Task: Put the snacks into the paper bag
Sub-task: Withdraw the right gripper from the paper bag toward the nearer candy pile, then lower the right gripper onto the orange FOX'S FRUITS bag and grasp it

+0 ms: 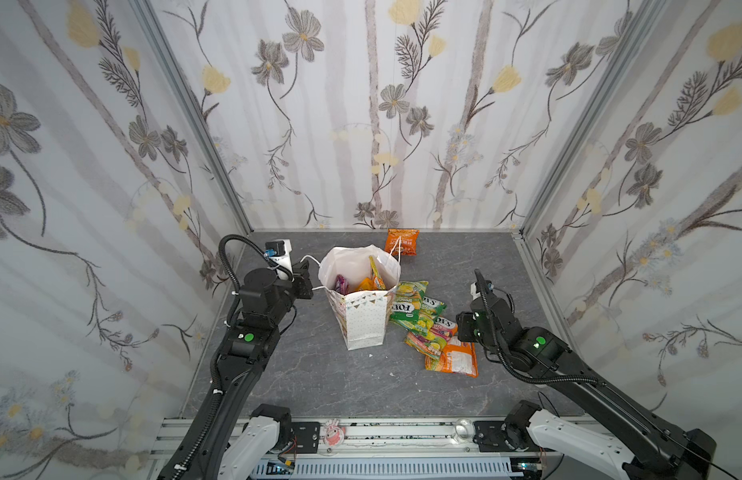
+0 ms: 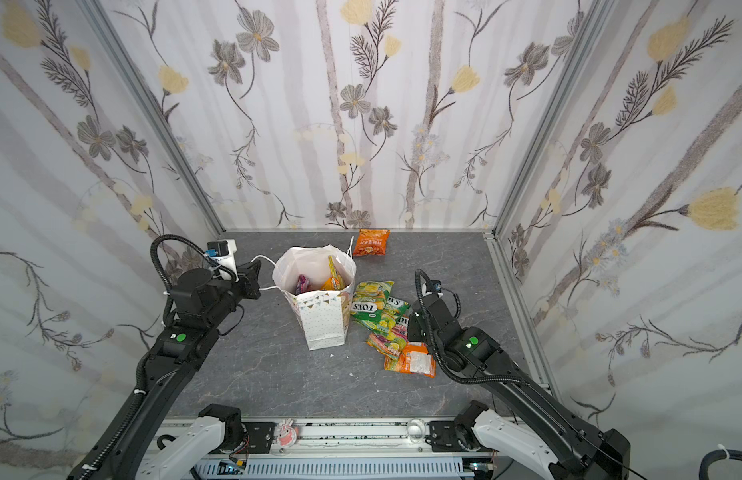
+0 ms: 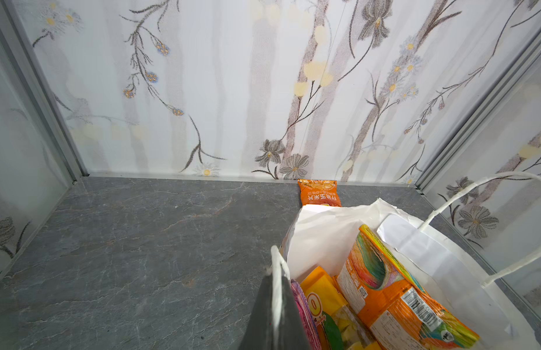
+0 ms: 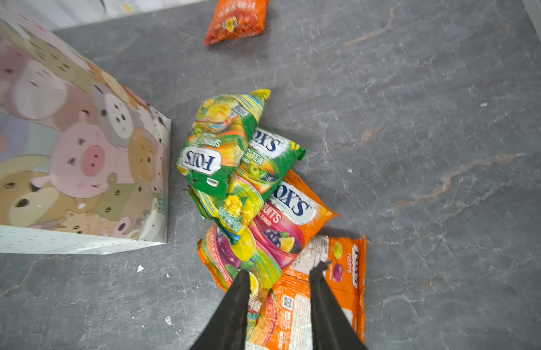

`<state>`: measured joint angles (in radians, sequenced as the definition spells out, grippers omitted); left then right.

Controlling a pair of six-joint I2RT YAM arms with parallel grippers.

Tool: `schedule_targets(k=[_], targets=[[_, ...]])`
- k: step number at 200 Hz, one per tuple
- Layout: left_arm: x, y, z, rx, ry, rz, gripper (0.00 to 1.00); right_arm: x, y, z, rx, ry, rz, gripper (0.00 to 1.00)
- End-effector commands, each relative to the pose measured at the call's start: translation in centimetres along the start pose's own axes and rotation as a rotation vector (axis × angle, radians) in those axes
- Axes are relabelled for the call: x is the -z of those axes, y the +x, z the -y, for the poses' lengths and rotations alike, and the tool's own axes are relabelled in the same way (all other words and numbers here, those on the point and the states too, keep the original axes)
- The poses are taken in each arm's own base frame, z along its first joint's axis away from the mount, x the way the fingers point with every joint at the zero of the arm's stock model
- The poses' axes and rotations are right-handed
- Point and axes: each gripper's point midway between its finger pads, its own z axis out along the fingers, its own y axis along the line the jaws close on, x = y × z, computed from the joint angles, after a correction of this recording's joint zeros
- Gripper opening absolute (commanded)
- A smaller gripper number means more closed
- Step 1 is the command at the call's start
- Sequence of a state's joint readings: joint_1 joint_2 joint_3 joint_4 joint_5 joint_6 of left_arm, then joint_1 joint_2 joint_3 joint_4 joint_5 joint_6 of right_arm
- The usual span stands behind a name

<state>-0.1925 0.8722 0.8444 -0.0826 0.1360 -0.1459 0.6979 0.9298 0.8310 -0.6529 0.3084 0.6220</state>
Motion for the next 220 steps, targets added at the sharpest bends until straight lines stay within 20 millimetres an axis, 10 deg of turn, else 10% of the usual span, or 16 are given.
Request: schedule_targets(k=[1, 80, 220], targets=[[0.1, -0.6, 0.3, -0.009, 0.013, 0.016, 0.0, -0.5, 2.4, 1.6, -0.044, 0.066, -0.089, 0.35], [0.1, -0.6, 0.3, -0.01, 0.015, 0.018, 0.0, -2.4, 7.2, 5.3, -0.144, 0.159, -0.158, 0.4], [0.4, -0.8, 0.3, -0.011, 0.01, 0.032, 0.0, -3.6, 9.2, 7.4, -0.397, 0.102, -0.026, 0.41]])
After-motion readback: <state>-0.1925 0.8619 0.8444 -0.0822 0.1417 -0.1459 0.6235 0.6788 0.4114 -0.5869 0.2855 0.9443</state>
